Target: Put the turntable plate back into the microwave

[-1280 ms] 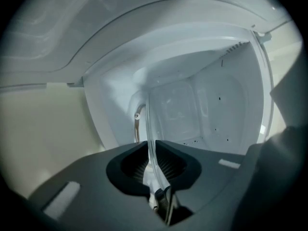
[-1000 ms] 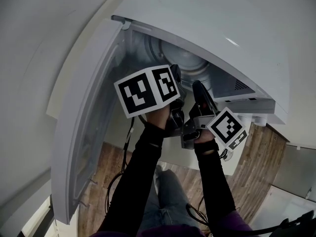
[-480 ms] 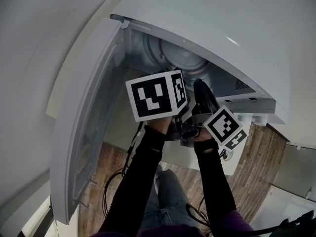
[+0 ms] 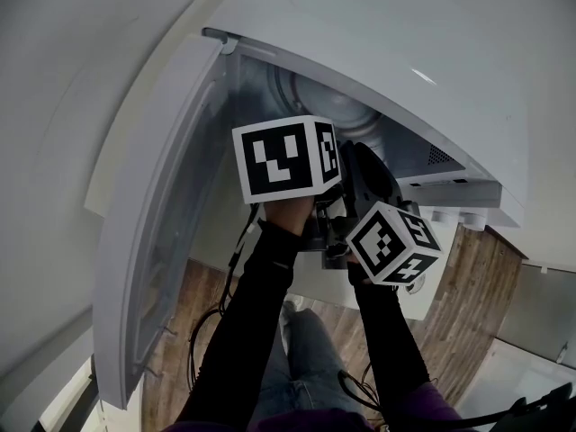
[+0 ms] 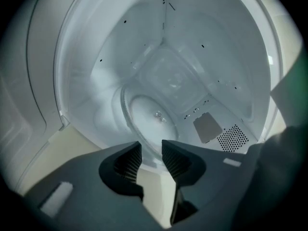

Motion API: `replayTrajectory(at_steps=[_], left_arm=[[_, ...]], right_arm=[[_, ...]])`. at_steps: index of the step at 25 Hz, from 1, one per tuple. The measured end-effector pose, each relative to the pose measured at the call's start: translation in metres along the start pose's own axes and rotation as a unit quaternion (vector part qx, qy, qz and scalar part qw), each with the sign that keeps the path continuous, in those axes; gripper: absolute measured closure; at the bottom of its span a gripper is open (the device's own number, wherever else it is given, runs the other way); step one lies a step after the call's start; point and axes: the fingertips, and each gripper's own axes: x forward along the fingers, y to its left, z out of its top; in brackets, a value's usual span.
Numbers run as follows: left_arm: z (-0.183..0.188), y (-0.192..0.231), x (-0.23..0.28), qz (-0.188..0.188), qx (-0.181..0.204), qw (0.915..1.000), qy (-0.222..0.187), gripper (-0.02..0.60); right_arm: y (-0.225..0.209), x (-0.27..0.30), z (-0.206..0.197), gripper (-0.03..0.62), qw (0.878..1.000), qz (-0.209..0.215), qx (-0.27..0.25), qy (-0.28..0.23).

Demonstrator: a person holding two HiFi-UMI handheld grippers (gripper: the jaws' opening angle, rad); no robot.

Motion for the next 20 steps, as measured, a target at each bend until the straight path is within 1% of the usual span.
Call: replayTrajectory(at_steps=[4,8,11,15,20], left_arm=[[0.000,0.001,0.000,-0.002,-0.012,0.9999,0.001,0.446],[0.001,0.001,0.000,-0.002,-0.007,1.0000,0.000,0.445],[0.000,0.001,-0.001,0.002,0.006,1.0000,0.002,0.443],[-0.002,-0.001,0.000,0.006,0.031,0.9994,0.016,0.434],[-0.003,-0.002,0.000,-0.001,0.030,0.9988,0.039,0.430]], right_arm=[[-0.009,-0.004,-0.014,0.502,0.999,-0.012,0.014,0.026],[-0.007,0.002,-0.028,0.505,0.999,0.003,-0.002,0.054],[-0.009,0.005,-0.028,0.524,0.999,-0.004,0.001,0.052],[-0.011,0.005,-0.027,0.525,0.999,-0.021,0.002,0.048],[-0.012,0.006,-0.027,0.523,0.998,-0.030,0.001,0.047]])
